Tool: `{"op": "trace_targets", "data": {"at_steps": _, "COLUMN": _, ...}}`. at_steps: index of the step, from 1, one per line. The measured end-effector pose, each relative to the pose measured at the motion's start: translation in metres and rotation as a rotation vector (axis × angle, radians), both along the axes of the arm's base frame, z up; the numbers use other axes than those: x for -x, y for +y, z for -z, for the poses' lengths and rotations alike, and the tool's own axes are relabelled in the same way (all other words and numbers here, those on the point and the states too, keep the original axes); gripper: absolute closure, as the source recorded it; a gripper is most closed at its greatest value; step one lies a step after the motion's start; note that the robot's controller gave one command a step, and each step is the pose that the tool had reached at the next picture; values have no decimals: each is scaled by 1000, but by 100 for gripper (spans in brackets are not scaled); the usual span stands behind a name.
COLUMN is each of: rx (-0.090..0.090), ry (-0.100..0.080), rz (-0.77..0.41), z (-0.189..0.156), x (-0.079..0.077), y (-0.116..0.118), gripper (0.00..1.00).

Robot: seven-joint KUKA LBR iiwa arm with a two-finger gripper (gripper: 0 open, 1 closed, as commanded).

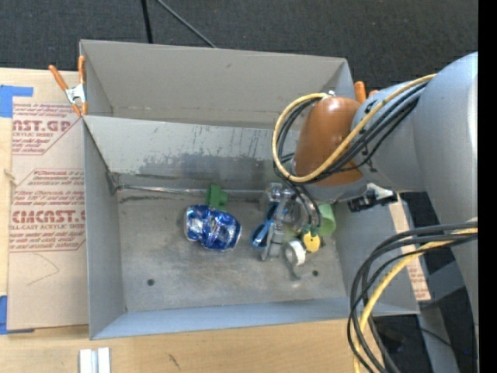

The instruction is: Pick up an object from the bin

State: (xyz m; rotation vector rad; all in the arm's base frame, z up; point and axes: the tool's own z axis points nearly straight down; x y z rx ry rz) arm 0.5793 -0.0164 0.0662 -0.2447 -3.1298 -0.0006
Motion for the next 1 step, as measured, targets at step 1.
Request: {"op": "trace_targets", "data": {"at_steps": 1, "rx": 0, "ry": -3, "rz": -1, "z": -4, "x": -1, "y": 1, "gripper": 100}}
